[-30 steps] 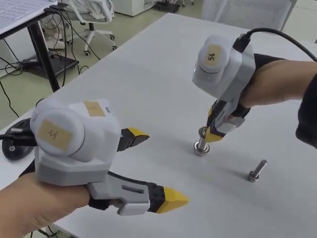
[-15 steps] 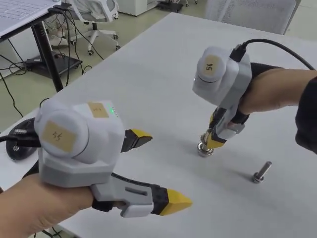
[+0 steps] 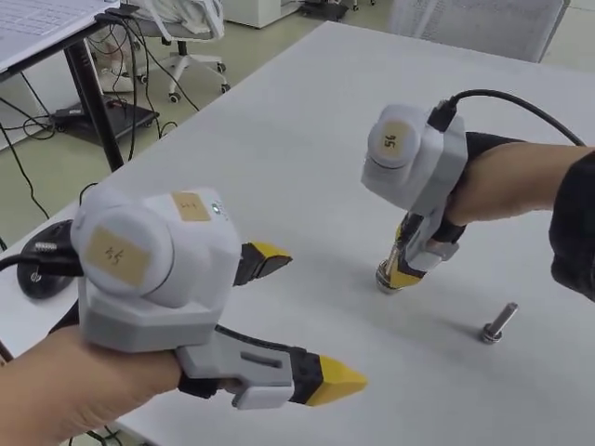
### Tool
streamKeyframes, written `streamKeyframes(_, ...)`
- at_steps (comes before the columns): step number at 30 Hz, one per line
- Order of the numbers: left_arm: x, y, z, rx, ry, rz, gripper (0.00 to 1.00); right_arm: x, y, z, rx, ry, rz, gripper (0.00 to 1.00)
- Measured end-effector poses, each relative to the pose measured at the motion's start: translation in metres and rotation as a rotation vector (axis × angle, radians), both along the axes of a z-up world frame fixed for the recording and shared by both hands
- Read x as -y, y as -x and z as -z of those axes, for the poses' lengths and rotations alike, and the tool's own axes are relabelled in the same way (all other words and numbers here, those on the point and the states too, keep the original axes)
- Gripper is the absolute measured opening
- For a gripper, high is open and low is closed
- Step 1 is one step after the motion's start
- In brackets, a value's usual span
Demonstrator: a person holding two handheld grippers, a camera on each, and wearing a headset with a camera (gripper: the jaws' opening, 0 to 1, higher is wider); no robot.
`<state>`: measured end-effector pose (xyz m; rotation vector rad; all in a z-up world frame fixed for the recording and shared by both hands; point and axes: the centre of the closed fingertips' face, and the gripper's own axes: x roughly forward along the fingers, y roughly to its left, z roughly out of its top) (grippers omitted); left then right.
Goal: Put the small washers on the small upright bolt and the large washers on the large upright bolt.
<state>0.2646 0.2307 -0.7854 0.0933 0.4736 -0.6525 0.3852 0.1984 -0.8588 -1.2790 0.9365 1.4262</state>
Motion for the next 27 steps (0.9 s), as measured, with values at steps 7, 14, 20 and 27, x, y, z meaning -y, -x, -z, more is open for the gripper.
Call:
streamKeyframes(7,-0.0008,-0.0001,0.0004,-0.001,-0.001,-0.002,0.80,-0.0016,0.0003,0.0027,0.000,0.003,-0.002,0.24)
streamKeyframes(14,-0.0018,-0.0007,0.0001,0.000,0.000,-0.004,0.80,-0.0021,0.0008,0.0038,-0.003,0.007,-0.002,0.24)
streamKeyframes(20,-0.0026,-0.0009,0.0001,0.000,0.000,-0.006,0.80,-0.0020,0.0030,0.0030,-0.007,0.007,0.000,0.24)
streamKeyframes(27,-0.0030,-0.0008,0.0000,0.000,0.000,-0.007,0.80,-0.0032,0.0021,0.0028,-0.009,0.006,-0.003,0.25)
